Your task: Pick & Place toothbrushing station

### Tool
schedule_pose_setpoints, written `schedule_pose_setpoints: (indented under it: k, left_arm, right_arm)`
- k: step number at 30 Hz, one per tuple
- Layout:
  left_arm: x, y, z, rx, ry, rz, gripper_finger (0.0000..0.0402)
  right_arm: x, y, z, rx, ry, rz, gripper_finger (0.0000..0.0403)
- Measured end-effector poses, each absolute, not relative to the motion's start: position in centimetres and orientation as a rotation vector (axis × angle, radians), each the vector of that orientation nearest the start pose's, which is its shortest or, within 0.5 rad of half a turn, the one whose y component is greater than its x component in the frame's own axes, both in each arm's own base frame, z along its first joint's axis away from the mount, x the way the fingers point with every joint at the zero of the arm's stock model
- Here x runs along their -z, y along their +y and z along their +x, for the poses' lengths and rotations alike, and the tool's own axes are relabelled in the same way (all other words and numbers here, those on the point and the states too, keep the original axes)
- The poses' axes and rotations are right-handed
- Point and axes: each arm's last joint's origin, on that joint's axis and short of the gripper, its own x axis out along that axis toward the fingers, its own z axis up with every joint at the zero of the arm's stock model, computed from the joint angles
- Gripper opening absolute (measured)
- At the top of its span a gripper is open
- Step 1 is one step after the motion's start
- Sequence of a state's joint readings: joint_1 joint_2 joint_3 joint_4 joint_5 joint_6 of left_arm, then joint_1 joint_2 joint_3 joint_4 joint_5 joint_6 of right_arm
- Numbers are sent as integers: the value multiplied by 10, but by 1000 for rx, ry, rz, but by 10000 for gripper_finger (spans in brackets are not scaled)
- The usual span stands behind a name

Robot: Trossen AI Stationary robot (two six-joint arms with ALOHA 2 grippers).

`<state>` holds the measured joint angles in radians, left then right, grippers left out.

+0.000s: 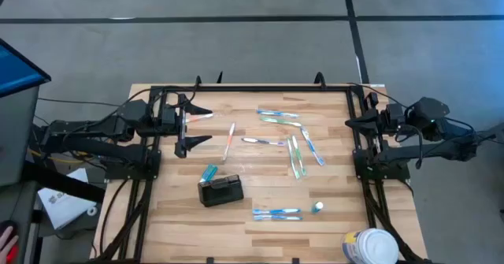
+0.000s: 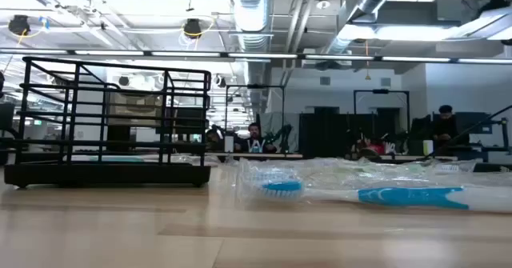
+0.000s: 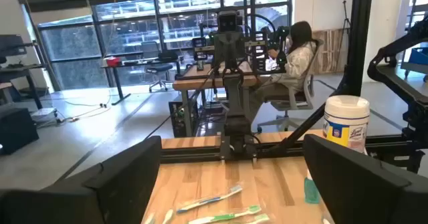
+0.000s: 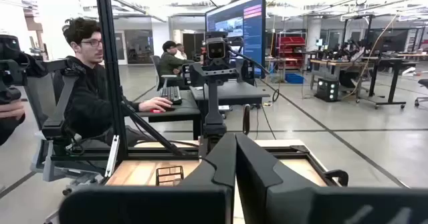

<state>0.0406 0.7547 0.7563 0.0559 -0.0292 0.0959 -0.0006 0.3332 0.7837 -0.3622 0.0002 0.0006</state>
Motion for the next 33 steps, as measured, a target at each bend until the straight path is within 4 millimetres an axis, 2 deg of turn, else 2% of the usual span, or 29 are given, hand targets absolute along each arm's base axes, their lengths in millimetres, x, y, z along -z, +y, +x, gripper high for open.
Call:
schedule_pose_setpoints:
  k: [13, 18, 25, 29, 33]
  left_arm:
    - [-350, 8, 169, -72, -55, 74, 356]
    - [-350, 8, 169, -72, -55, 70, 356]
    - [-343, 6, 178, -59, -8, -21, 356]
    - [-333, 0, 190, -26, 60, -34, 356]
    - [-324, -6, 202, 1, 115, -32, 356]
  right_arm:
    - [-359, 0, 62, -1, -91, 29, 0]
    - [-356, 0, 74, -1, -41, 101, 0]
    - [-334, 0, 109, 11, 194, 114, 0]
    - [-325, -1, 117, 36, 282, 131, 0]
    - [-317, -3, 115, 128, 366, 176, 0]
